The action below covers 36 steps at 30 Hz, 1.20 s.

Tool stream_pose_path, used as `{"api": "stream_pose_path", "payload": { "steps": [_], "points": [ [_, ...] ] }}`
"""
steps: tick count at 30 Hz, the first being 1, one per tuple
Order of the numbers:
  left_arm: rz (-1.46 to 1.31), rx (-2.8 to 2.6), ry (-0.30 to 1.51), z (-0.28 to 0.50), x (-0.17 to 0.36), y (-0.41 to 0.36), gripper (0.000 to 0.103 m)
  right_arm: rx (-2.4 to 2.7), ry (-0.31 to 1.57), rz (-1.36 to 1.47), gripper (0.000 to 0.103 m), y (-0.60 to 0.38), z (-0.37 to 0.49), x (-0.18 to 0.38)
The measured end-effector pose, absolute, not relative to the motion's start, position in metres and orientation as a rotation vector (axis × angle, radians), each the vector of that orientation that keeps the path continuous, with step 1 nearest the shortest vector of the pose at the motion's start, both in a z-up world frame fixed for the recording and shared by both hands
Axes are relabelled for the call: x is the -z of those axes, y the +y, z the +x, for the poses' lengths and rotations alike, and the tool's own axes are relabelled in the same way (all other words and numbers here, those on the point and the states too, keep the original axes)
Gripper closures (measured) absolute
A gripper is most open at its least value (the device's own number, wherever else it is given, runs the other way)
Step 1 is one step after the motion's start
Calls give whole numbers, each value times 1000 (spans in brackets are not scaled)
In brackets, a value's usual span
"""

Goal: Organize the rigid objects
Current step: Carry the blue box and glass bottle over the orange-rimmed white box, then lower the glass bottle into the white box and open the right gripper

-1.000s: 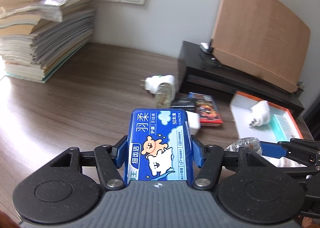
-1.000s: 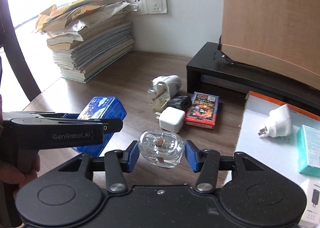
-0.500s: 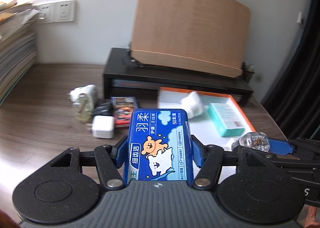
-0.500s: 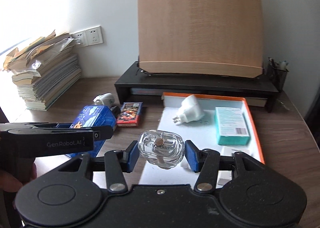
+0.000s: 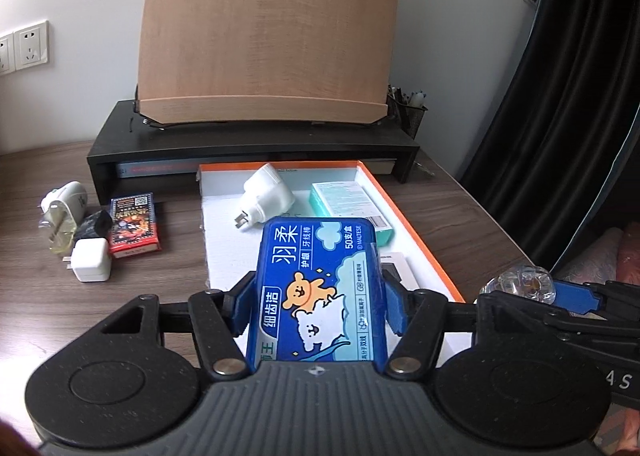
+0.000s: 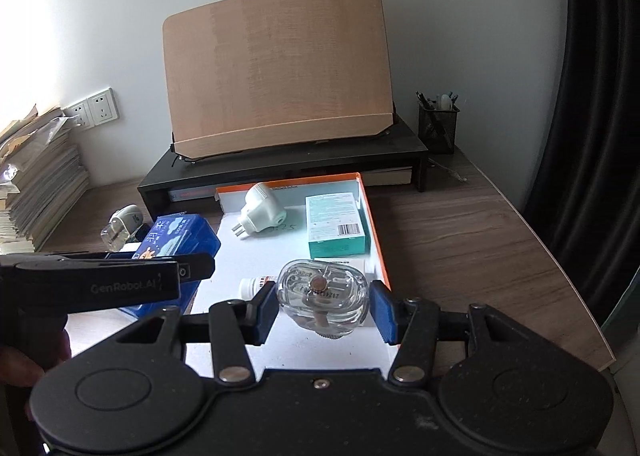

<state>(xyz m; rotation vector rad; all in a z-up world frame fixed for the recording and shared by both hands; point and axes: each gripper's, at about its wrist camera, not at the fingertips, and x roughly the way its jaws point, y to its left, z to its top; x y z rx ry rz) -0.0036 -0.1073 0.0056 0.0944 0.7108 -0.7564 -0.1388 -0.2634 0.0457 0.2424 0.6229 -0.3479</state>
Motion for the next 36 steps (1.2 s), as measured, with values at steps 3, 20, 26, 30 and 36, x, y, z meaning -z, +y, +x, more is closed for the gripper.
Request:
{"api": "stream_pose_path", "payload": {
  "steps": [3,20,26,30,36],
  "points": [
    [99,755,712,-4,-5,-112,40,345,624,247,42,-266,-139,-45],
    [116,692,702,11,-10,-119,40,302,611,232,42,-267,-111,-49],
    [108,672,695,21,-13,-121,40,295,598,226,42,-269,-98,-53],
    [105,669,690,27,-16,-125,40,295,588,226,42,-272,-89,-56],
    [105,666,685,37,-17,-130,40,288,570,226,42,-277,-73,-61]
  ]
}}
